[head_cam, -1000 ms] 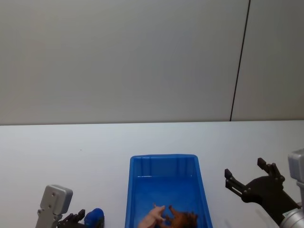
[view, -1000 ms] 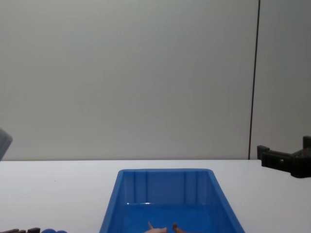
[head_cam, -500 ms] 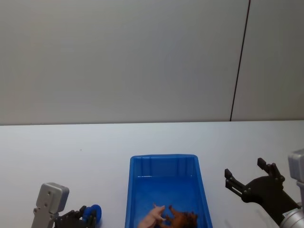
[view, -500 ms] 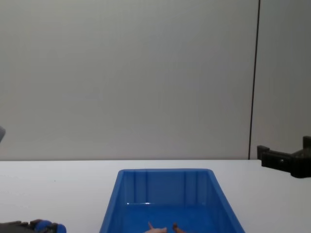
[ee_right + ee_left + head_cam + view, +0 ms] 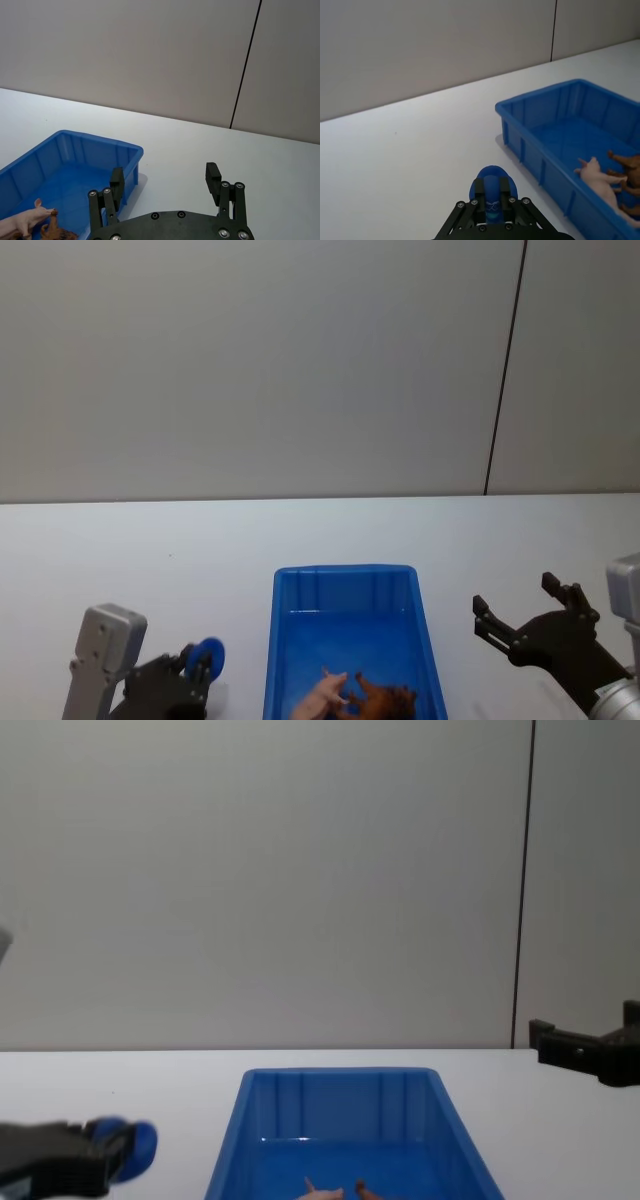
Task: Pick up the two dolls from the table and place them into the box.
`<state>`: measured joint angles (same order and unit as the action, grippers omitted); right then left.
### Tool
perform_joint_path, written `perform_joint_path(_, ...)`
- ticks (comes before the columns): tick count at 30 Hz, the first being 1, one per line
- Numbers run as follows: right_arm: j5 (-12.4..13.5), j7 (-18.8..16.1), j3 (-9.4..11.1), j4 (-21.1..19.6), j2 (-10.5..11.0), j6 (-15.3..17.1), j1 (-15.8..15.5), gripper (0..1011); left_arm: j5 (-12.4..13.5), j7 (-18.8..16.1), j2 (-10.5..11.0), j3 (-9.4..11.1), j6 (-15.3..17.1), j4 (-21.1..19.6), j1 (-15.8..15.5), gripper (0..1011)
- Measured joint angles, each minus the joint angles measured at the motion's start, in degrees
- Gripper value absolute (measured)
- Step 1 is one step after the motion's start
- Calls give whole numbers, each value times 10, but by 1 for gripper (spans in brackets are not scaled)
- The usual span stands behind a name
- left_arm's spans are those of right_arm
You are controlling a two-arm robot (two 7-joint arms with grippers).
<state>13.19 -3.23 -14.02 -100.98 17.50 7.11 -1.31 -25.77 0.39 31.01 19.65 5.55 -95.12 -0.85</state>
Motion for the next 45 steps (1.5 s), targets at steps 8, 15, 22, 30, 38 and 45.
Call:
perform_joint_path(8,0,0,0,0,0,0,0,1001,15,42,-14,-2,-22,-9,-26,108)
perform_joint_path(15,0,0,0,0,0,0,0,1001,25,83,-30,-2,-35,-10,-52,74)
perform_joint_path(22,0,0,0,0,0,0,0,1001,36,139,-56,4,-46,0,-86,226)
perform_joint_path(30,0,0,0,0,0,0,0,1001,46,186,-81,12,-47,14,-119,485)
perform_joint_path(38,0,0,0,0,0,0,0,1001,52,208,-95,16,-46,22,-135,735)
perform_joint_path(45,0,0,0,0,0,0,0,1001,55,219,-102,17,-45,26,-143,928)
